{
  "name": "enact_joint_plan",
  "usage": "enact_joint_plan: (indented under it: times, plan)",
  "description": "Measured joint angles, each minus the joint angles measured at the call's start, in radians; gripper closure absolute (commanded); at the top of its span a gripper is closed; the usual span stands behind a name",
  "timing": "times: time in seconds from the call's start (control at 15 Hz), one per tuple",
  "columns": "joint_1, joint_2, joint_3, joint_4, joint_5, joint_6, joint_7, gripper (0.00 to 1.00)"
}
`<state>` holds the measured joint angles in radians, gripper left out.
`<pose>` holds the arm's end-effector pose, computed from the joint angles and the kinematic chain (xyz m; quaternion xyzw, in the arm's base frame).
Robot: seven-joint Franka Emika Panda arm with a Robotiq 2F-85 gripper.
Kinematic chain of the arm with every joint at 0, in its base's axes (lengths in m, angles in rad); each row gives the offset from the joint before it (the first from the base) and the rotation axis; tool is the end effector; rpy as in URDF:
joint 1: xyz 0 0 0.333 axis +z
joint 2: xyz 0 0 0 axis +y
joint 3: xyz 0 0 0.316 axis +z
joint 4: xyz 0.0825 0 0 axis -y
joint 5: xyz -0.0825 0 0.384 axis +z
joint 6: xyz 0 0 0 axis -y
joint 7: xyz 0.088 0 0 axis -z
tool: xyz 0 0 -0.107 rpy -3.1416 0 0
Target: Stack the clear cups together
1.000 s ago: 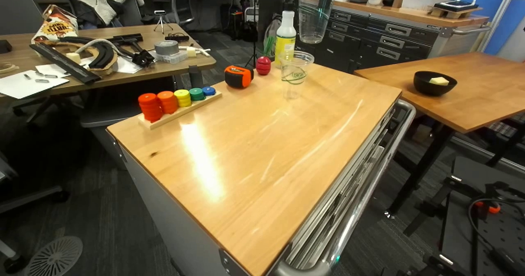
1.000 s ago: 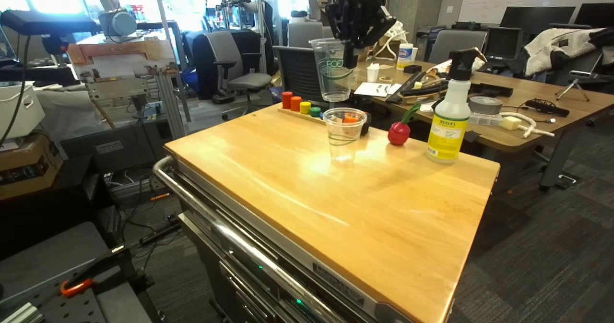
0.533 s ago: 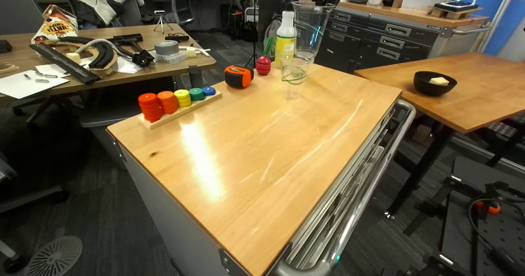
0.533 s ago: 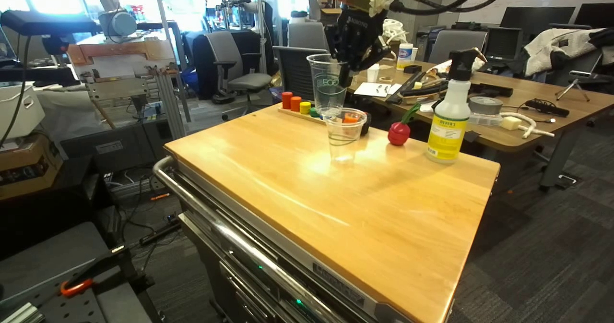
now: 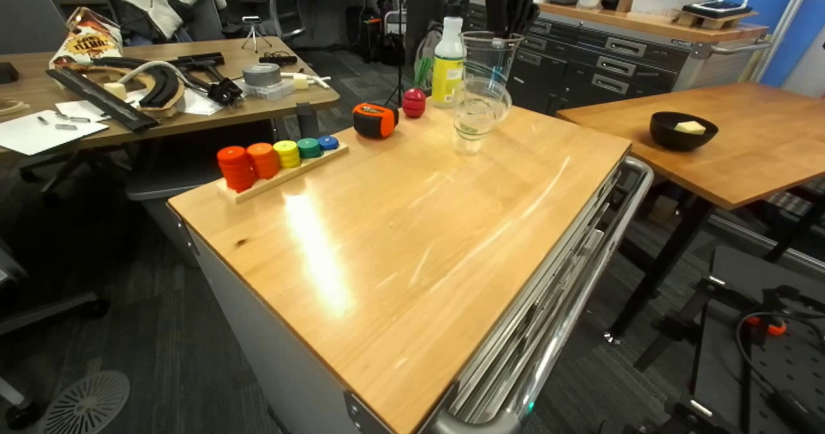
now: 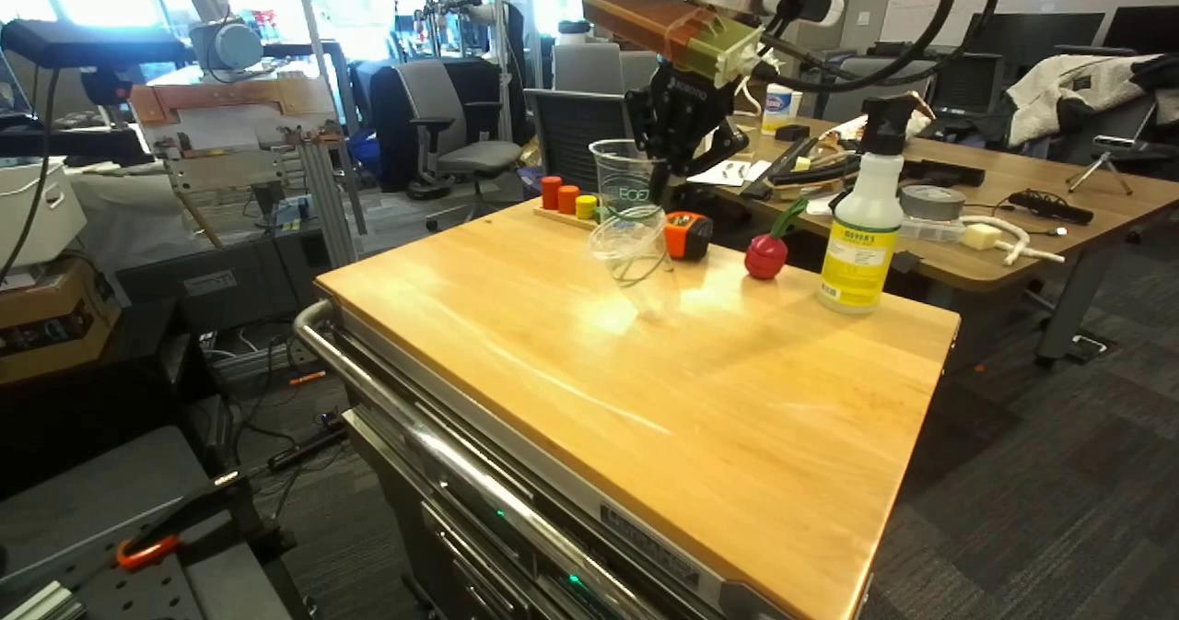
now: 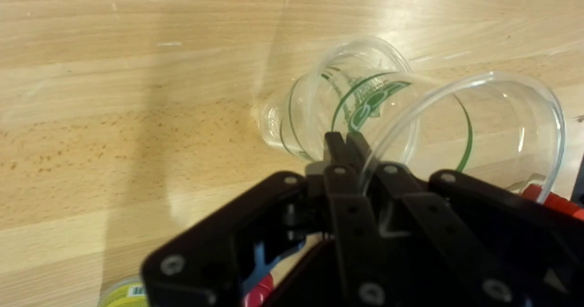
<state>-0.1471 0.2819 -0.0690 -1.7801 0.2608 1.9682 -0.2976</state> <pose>0.6129 -0.1146 0.3924 -0.9930 0.0145 0.0169 0.1159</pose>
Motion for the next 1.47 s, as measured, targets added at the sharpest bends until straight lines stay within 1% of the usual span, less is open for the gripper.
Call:
enact_joint_plan:
  times: [0.53,0.87,1.0,1.07,1.2,1.33,1.47]
  plan:
    - [0.000,0.034,0.002,0.000,-0.005,0.045,-0.043,0.94]
    - [0.000,0.046,0.003,-0.009,-0.070,0.102,-0.050,0.94]
    - [0.000,0.049,0.003,-0.011,-0.098,0.117,-0.050,0.91]
    - [0.000,0.050,0.003,-0.012,-0.106,0.124,-0.051,0.67]
    - [0.000,0.051,0.004,-0.016,-0.118,0.138,-0.052,0.66]
    - [0.000,0.051,0.005,-0.017,-0.120,0.146,-0.057,0.52]
    - [0.000,0.051,0.007,-0.017,-0.120,0.148,-0.062,0.36]
